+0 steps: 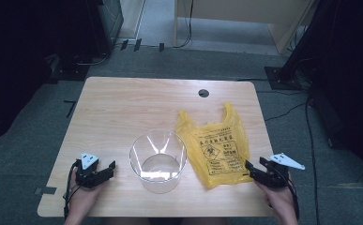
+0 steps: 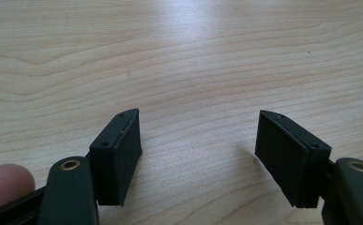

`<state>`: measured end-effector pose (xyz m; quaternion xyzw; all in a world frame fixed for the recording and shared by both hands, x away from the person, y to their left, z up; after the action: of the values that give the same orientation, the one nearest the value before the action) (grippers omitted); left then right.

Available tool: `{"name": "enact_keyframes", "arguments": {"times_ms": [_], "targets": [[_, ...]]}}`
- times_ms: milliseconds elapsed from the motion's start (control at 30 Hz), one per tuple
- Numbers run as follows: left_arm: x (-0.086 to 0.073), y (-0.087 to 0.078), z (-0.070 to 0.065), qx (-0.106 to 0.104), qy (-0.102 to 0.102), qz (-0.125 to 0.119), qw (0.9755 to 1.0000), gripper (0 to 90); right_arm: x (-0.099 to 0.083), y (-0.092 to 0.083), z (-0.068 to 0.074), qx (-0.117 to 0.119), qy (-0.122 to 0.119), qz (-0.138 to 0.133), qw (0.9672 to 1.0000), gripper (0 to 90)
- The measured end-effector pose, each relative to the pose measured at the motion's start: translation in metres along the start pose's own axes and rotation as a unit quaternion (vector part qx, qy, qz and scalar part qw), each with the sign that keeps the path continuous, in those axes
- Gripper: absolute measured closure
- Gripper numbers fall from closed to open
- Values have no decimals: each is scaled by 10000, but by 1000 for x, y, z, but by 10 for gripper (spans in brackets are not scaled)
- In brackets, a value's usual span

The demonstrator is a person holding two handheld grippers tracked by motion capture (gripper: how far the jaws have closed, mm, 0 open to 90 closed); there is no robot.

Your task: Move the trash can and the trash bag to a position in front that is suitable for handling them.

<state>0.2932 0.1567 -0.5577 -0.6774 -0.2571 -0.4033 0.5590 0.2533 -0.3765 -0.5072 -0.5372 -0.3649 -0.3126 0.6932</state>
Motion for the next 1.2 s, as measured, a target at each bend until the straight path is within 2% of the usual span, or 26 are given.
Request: {"name": "enact_keyframes", "arguments": {"times_ms": [33,67,100,133,167,200,233,267,300,333,433,467,567,600,667,700,733,767,833,900,933,1000,1067,1100,1133,1200], "targets": [[0,0,0,0,8,5,10000,311,0,0,0,0,0,0,10000,352],[0,0,0,-9,-4,1,10000,311,7,15,8,-75,62,3,10000,334],[0,0,0,-9,-4,1,10000,311,7,15,8,-75,62,3,10000,334],[0,0,0,-13,-18,-1,10000,311,14,34,14,-316,158,11,9994,328],[0,0,0,-13,-18,-1,10000,310,14,34,14,-316,158,11,9994,328],[0,0,0,-17,-16,-1,10000,311,18,49,16,-484,315,10,9983,345],[0,0,0,-17,-16,-1,10000,310,18,49,16,-484,315,10,9983,345],[0,0,1,-29,-36,-7,10000,310,21,67,19,-548,659,-51,9963,338],[0,0,1,-29,-36,-7,10000,310,21,67,19,-548,659,-51,9963,338],[0,-1,1,-52,-73,-17,10000,310,18,81,24,-548,824,-4,9951,336],[0,-1,1,-69,-67,-15,10000,310,11,91,28,-616,711,106,9955,332],[0,-1,1,-81,-54,-14,10000,309,1,99,32,-700,452,213,9963,310],[0,-1,1,-81,-41,-8,10000,308,-4,100,36,-675,388,242,9967,307],[0,-1,0,-80,-33,-10,10000,308,-3,97,41,-597,329,148,9976,301],[-1,-1,0,-79,-13,-7,10000,308,-3,94,48,-399,395,110,9984,299],[-1,-1,0,-79,-13,-7,10000,308,-3,94,48,-399,395,110,9984,299],[-1,-1,0,-81,-13,-6,10000,308,-5,92,58,-195,333,128,9992,292],[-1,-1,0,-81,-13,-6,10000,308,-5,92,58,-195,333,128,9992,292],[-1,-1,0,-80,2,-2,10000,308,-7,90,69,-41,196,220,9996,264],[-1,-1,-1,-82,16,0,10000,308,-7,87,87,136,-3,243,9996,253],[-1,-1,-1,-80,16,5,10000,308,-7,87,87,136,-3,243,9996,253],[-1,-1,-1,-79,16,2,10000,308,-9,86,100,302,-147,305,9990,246],[-1,-1,-1,-92,16,2,10000,308,-15,86,118,454,-542,445,9965,235],[-1,-1,-1,-100,14,-1,9999,308,-15,86,118,454,-542,445,9965,235],[-1,-1,-1,-110,13,-4,9999,308,-19,87,129,531,-751,545,9943,218],[-1,-1,-1,-116,10,-4,9999,308,-22,87,137,574,-875,630,9925,204]]}}
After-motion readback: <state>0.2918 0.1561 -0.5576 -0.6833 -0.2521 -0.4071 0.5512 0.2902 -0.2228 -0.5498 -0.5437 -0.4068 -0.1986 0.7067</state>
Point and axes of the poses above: each handheld gripper's, and its own axes: y roughly forward along the jaws, x roughly out of its top, z roughly to its left, the point moved 6 cm from there along y, roughly forward along the jaws, and after that the axes turned 7 degrees about -z, right-handed, at the moved point
